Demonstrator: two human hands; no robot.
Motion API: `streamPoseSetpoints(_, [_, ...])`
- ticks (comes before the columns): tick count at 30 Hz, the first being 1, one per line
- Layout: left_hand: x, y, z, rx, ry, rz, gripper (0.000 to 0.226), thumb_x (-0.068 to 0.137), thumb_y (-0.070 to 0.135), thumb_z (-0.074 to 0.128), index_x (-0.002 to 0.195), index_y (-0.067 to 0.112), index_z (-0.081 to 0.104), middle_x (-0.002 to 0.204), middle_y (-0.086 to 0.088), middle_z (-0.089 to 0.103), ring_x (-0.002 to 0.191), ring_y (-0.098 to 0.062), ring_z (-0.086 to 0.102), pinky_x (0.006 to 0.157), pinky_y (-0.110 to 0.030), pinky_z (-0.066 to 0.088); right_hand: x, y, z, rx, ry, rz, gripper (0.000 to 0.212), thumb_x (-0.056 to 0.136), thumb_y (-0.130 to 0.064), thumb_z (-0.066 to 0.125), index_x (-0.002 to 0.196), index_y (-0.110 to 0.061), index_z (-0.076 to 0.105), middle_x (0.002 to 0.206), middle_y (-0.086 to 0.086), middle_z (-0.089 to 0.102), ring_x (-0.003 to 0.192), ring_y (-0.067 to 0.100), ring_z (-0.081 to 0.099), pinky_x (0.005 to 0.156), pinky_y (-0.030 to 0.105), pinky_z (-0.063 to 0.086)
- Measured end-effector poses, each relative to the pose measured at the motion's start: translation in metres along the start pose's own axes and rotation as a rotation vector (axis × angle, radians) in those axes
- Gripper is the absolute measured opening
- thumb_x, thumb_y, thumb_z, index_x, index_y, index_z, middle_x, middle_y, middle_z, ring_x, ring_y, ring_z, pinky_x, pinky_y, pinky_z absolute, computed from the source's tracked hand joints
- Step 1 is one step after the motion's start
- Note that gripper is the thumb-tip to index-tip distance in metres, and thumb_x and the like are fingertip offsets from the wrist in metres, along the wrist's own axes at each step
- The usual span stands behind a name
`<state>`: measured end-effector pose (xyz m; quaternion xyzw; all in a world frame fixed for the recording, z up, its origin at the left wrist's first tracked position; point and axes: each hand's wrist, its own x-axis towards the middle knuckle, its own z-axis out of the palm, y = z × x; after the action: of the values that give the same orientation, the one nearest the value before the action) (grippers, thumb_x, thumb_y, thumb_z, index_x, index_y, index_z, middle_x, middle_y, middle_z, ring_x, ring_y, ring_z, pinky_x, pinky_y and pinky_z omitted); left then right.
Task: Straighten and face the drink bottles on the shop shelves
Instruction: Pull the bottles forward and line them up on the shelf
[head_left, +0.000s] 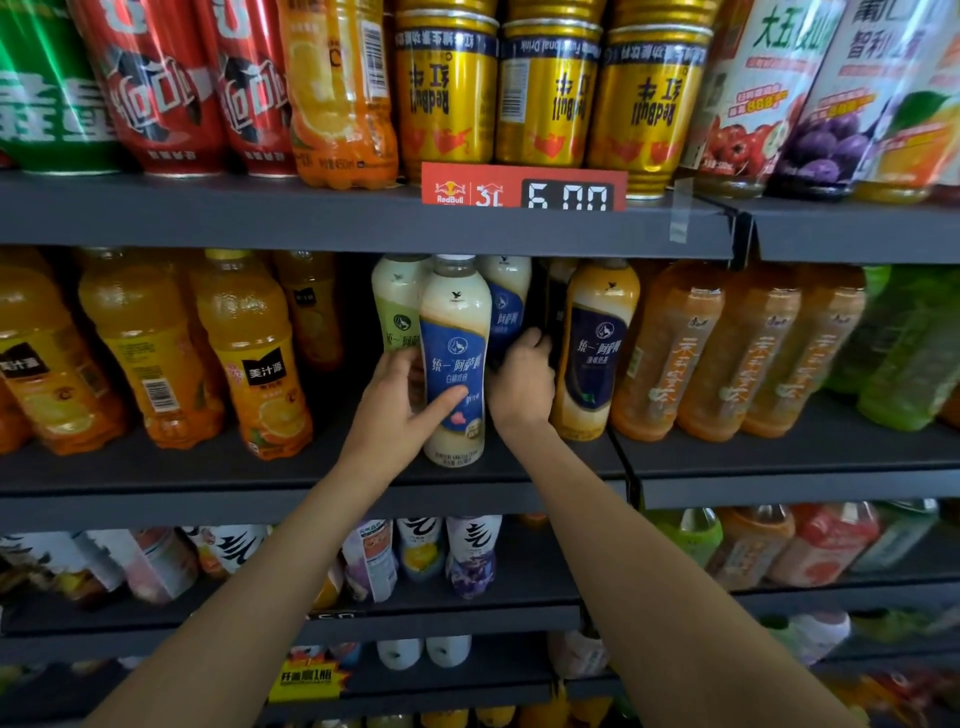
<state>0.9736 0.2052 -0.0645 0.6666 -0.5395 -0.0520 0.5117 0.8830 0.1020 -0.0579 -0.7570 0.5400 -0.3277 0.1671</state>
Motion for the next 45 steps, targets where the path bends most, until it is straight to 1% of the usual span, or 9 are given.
streamPoseSetpoints(6, [-0.001, 0.004, 0.000, 0.010, -0.009, -0.022, 0.050, 0.083, 0.027, 0.067, 0.125, 0.007, 0.048, 0.123, -0.005, 0.050, 0.102, -0.009, 0.052, 0.085, -0.022, 0.040, -0.009, 0.001, -0.002, -0.030, 0.024, 0.017, 0.047, 0.092, -0.029, 0.055, 0.124, -0.001, 0.035, 0.131, 0.017, 0.040, 0.106, 0.039, 0.056, 0.079, 0.042, 0.045])
streamPoseSetpoints(10, [-0.003, 0.008, 0.000, 0.024, 0.010, -0.046, 0.053, 0.083, 0.029, 0.068, 0.126, 0.006, 0.048, 0.125, -0.007, 0.050, 0.108, -0.015, 0.054, 0.088, -0.025, 0.043, -0.012, -0.004, -0.007, -0.155, 0.005, 0.010, 0.033, 0.096, -0.012, 0.045, 0.126, -0.002, 0.034, 0.136, 0.018, 0.035, 0.105, 0.037, 0.059, 0.077, 0.039, 0.045])
streamPoseSetpoints(16, [-0.006, 0.011, 0.006, 0.151, 0.102, -0.044, 0.051, 0.080, 0.037, 0.070, 0.119, 0.007, 0.054, 0.118, -0.007, 0.058, 0.101, -0.020, 0.060, 0.085, -0.034, 0.048, -0.032, 0.011, -0.036, -0.160, -0.249, -0.086, 0.029, 0.091, -0.009, 0.051, 0.119, -0.001, 0.051, 0.117, 0.019, 0.056, 0.104, 0.038, 0.059, 0.084, 0.040, 0.049])
streamPoseSetpoints(23, [-0.001, 0.030, 0.039, 0.197, 0.135, -0.063, 0.047, 0.082, 0.039, 0.067, 0.111, 0.008, 0.051, 0.110, -0.007, 0.061, 0.098, -0.023, 0.060, 0.078, -0.039, 0.049, -0.038, 0.027, -0.076, 0.403, -0.581, 0.050, 0.040, 0.087, -0.005, 0.061, 0.125, -0.003, 0.047, 0.100, 0.010, 0.060, 0.064, 0.017, 0.065, 0.057, 0.026, 0.058])
streamPoseSetpoints(26, [0.005, 0.037, 0.050, 0.219, 0.107, -0.081, 0.047, 0.082, 0.039, 0.067, 0.112, 0.008, 0.049, 0.112, -0.008, 0.058, 0.099, -0.024, 0.059, 0.077, -0.037, 0.049, -0.036, 0.036, -0.081, 0.346, -0.409, 0.014, 0.034, 0.085, -0.016, 0.068, 0.115, -0.004, 0.055, 0.095, 0.009, 0.063, 0.063, 0.018, 0.065, 0.055, 0.027, 0.058])
streamPoseSetpoints(29, [0.012, 0.042, 0.056, 0.212, 0.073, -0.097, 0.048, 0.083, 0.037, 0.067, 0.115, 0.006, 0.049, 0.116, -0.009, 0.051, 0.102, -0.024, 0.056, 0.077, -0.032, 0.045, -0.036, 0.051, -0.088, 0.081, 0.043, -0.070, 0.022, 0.086, -0.025, 0.066, 0.098, -0.007, 0.060, 0.093, 0.010, 0.066, 0.077, 0.023, 0.065, 0.062, 0.034, 0.053])
streamPoseSetpoints(31, [0.012, 0.044, 0.058, 0.193, 0.075, -0.099, 0.048, 0.083, 0.035, 0.067, 0.116, 0.006, 0.047, 0.116, -0.009, 0.049, 0.104, -0.025, 0.054, 0.077, -0.030, 0.042, -0.041, 0.059, -0.091, -0.043, 0.206, -0.061, 0.031, 0.086, -0.030, 0.066, 0.101, -0.005, 0.055, 0.102, 0.011, 0.061, 0.090, 0.029, 0.061, 0.064, 0.032, 0.043])
streamPoseSetpoints(37, [-0.010, 0.032, 0.075, 0.150, -0.009, -0.146, 0.068, 0.083, 0.026, 0.068, 0.139, 0.011, 0.031, 0.128, -0.010, 0.044, 0.118, -0.026, 0.046, 0.090, -0.034, 0.040, -0.045, 0.073, -0.072, -0.185, -0.007, 0.019, 0.051, 0.088, -0.037, 0.062, 0.119, -0.003, 0.042, 0.116, 0.017, 0.058, 0.106, 0.037, 0.057, 0.076, 0.039, 0.045])
streamPoseSetpoints(45, [-0.008, 0.031, 0.083, 0.221, 0.020, -0.170, 0.065, 0.084, 0.025, 0.068, 0.135, 0.008, 0.033, 0.128, -0.011, 0.043, 0.117, -0.027, 0.047, 0.088, -0.035, 0.041, -0.042, 0.074, -0.068, -0.084, 0.006, 0.058, 0.049, 0.082, -0.031, 0.070, 0.115, -0.001, 0.048, 0.120, 0.015, 0.054, 0.109, 0.035, 0.055, 0.082, 0.041, 0.045])
